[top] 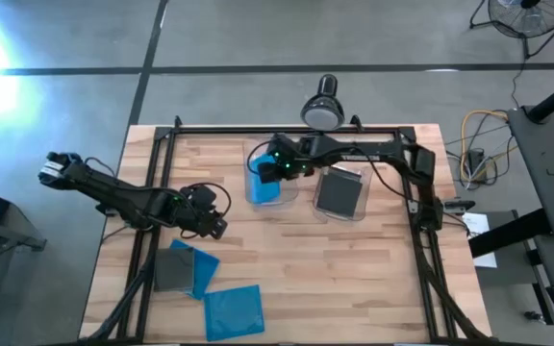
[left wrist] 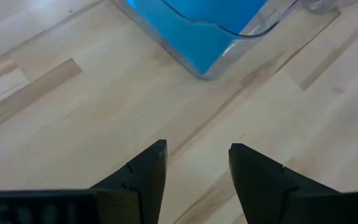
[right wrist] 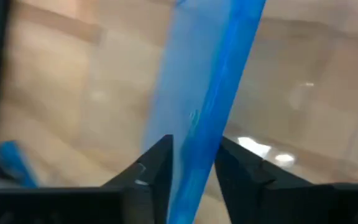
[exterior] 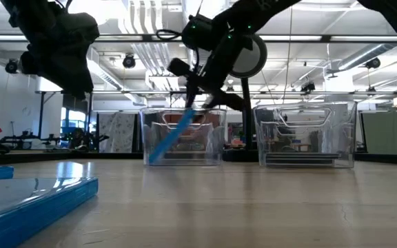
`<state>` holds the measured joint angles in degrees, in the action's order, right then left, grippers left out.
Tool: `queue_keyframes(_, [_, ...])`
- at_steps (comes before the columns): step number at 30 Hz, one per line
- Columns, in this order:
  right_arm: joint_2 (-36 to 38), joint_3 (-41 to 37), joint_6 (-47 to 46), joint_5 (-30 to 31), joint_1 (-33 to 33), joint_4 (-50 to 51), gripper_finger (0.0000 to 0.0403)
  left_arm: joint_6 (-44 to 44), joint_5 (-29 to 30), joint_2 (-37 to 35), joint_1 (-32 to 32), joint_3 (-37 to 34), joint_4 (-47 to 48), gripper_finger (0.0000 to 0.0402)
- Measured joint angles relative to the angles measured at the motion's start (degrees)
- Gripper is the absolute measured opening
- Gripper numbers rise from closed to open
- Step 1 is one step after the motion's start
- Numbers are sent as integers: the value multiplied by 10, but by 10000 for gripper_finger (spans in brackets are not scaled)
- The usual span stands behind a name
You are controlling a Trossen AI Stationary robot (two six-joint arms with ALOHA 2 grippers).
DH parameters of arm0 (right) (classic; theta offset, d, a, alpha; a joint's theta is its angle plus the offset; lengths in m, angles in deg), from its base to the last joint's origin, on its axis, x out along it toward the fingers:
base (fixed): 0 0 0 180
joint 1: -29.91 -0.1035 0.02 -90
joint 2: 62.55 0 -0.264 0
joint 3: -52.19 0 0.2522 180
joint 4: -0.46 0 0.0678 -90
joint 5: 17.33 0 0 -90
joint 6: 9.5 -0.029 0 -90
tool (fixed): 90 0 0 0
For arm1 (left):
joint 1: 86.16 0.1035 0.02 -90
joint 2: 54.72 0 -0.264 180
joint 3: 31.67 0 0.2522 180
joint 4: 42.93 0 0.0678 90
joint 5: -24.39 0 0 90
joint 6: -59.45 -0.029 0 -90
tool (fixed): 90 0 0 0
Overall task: Pick & place jewel cases by type
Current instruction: Put the blue CD case into the left transparent bin
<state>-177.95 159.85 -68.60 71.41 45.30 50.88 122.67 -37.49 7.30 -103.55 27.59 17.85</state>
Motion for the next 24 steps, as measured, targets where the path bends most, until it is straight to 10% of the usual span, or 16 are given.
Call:
queue_keyframes(9, [55,95,169,131,-73,164,212,-44,-37,0,-1,0,-3,155])
queue_keyframes(15, [91,72,245,-111,-164,203,229,-223,-232,0,-52,-11,-113,155])
queue_keyframes(24, [87,-38,243,-118,-259,68,220,-245,-276,99,-185,-54,-351,155])
